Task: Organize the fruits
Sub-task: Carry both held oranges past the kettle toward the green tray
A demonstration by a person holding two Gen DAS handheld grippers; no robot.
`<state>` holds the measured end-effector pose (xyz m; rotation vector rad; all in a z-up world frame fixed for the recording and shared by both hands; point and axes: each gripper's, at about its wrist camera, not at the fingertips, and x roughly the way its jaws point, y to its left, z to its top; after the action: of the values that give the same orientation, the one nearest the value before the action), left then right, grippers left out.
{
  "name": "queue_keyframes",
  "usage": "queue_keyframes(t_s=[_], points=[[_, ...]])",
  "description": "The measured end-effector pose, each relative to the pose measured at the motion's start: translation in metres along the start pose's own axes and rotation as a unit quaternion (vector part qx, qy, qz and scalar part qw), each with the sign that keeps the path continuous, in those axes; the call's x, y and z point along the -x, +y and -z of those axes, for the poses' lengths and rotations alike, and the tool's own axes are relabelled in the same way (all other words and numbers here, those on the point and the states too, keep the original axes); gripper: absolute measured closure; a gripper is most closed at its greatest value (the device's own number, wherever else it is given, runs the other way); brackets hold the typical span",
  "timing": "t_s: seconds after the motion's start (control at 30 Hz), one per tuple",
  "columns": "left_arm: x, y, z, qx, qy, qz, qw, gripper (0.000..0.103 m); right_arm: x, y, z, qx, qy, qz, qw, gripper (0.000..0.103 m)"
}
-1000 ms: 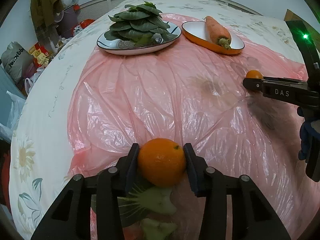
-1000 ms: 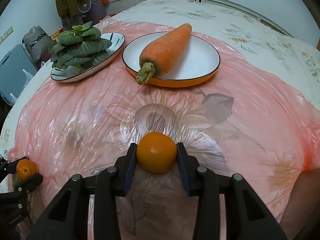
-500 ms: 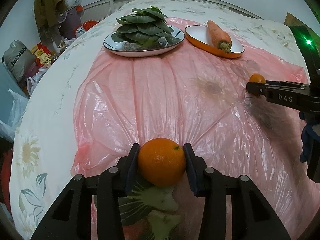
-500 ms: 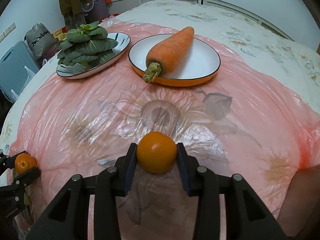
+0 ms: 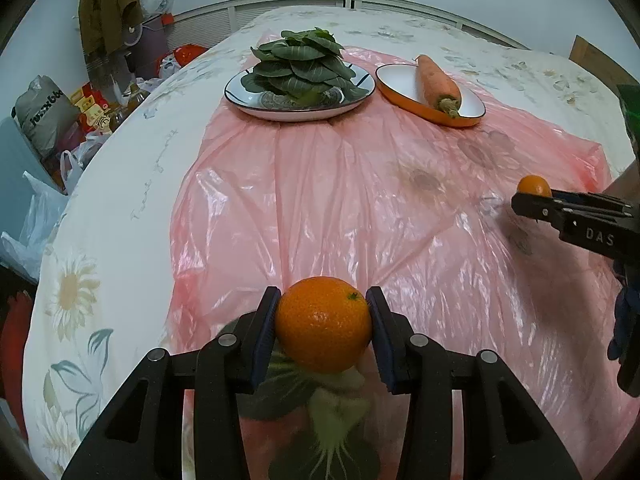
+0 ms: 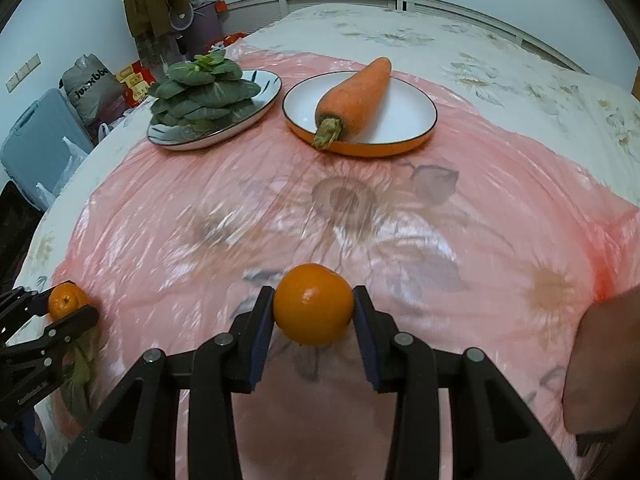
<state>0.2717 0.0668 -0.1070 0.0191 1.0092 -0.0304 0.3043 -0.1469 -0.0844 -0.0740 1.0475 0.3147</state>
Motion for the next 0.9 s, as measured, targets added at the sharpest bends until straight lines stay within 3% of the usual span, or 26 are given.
queue_keyframes(t_s=[0.5,0.9], points=[[0.043,-0.019,0.023,-0.021,-0.003,0.004,0.9998,0.065,0.063,0.004,0.065,-0.027,0.006,-0.036,0.999,0.038],[0.070,-0.076,0.030,-0.058,-0.001,0.024,0.9980,0.065,0.114,-0.020,0.113,-0.050,0.008,-0.046,0.998,0.038]])
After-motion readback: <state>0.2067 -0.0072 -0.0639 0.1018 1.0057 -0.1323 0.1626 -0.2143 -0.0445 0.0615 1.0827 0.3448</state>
